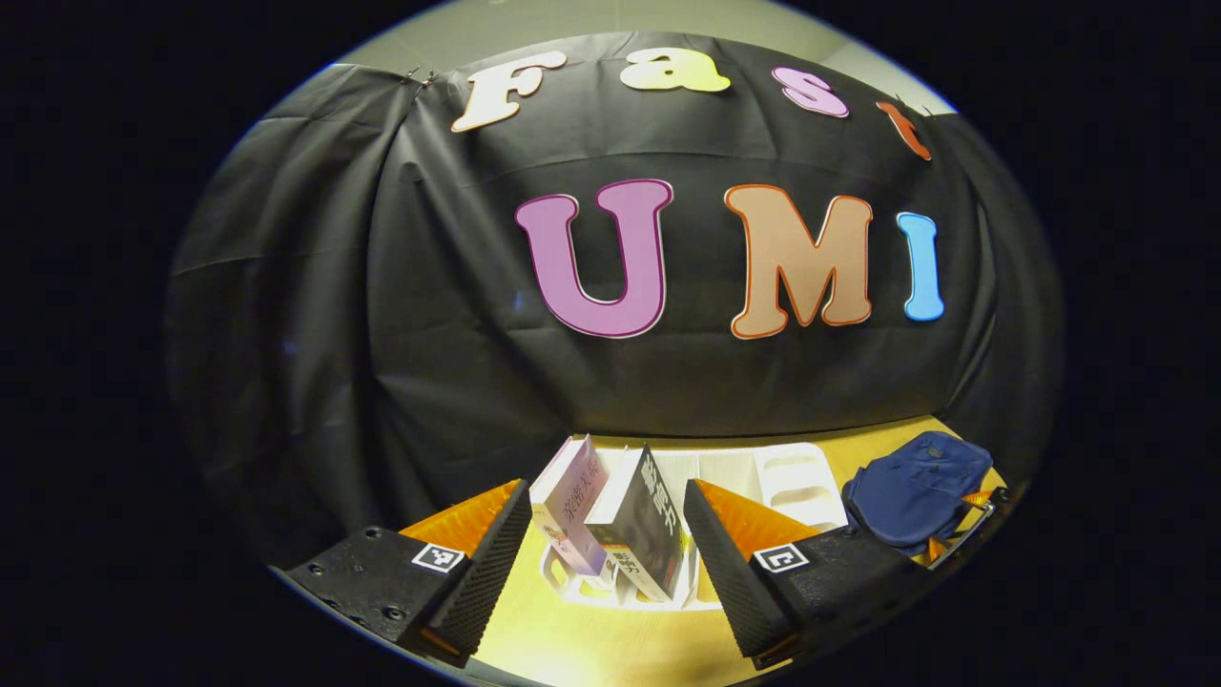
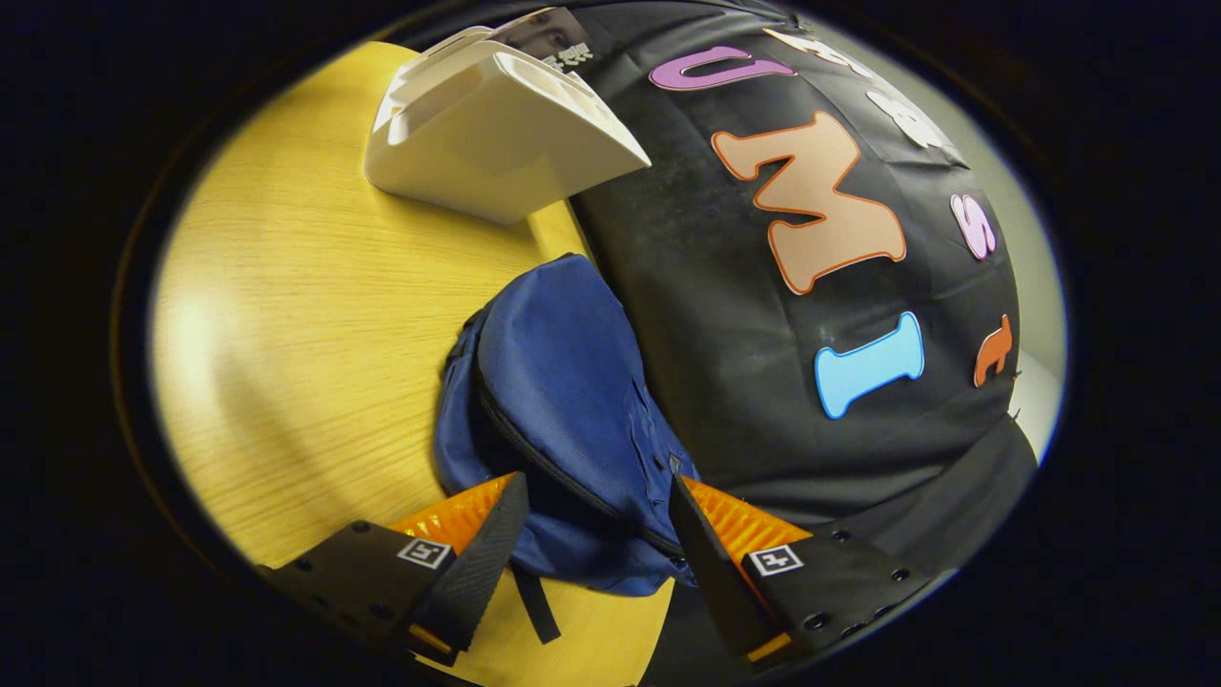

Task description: Open the schoolbag, grab two books from the bookshelf and put them into the schoolbag.

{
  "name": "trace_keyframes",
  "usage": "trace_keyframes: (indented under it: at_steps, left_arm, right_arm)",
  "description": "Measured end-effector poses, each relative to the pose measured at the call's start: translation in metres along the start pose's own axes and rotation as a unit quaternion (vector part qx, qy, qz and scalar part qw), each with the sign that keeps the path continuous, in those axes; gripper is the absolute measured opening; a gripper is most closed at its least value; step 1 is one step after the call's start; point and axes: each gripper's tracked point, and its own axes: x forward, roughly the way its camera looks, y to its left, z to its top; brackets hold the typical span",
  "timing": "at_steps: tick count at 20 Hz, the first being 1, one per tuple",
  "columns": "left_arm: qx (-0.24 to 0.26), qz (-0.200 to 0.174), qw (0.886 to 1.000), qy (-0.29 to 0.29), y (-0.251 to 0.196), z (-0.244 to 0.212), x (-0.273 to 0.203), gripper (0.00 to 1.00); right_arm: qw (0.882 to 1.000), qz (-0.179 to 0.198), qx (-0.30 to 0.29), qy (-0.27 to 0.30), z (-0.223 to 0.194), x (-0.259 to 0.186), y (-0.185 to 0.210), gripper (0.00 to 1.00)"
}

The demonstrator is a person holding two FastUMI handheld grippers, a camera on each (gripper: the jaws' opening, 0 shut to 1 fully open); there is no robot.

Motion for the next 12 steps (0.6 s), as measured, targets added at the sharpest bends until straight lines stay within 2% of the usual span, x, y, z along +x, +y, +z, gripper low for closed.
trace_keyframes:
  at_steps: [1,2,3,4,6,8,10,11,12]
  left_arm:
    - [0.000,-0.001,1.000,0.003,-0.003,-0.003,0.001,0.94]
    - [-0.003,-0.003,1.000,0.004,-0.007,-0.004,0.002,0.94]
    - [-0.007,-0.006,1.000,0.006,-0.009,-0.005,0.002,0.95]
    - [-0.009,-0.009,1.000,0.008,-0.013,-0.006,0.003,0.95]
    - [-0.009,-0.014,1.000,0.010,-0.017,-0.005,0.003,0.95]
    - [-0.004,-0.015,1.000,0.010,-0.018,-0.004,0.004,0.95]
    - [0.001,-0.013,1.000,0.009,-0.018,-0.002,0.006,0.95]
    - [0.003,-0.010,1.000,0.008,-0.015,-0.002,0.007,0.95]
    - [0.003,-0.008,1.000,0.008,-0.013,-0.001,0.007,0.95]
  right_arm:
    - [1.000,-0.004,0.001,-0.001,0.001,0.003,-0.002,1.00]
    - [1.000,-0.007,0.000,-0.003,0.005,0.008,-0.006,0.97]
    - [1.000,-0.011,-0.003,-0.006,0.010,0.015,-0.012,1.00]
    - [1.000,-0.009,-0.003,-0.009,0.014,0.023,-0.014,0.97]
    - [1.000,-0.012,-0.008,-0.020,0.024,0.033,-0.023,1.00]
    - [0.999,-0.016,0.001,-0.040,0.033,0.037,-0.030,0.97]
    - [0.999,-0.011,0.006,-0.041,0.036,0.050,-0.029,1.00]
    - [0.999,-0.007,0.007,-0.037,0.036,0.056,-0.025,0.97]
    - [0.999,-0.004,0.004,-0.032,0.035,0.063,-0.020,1.00]
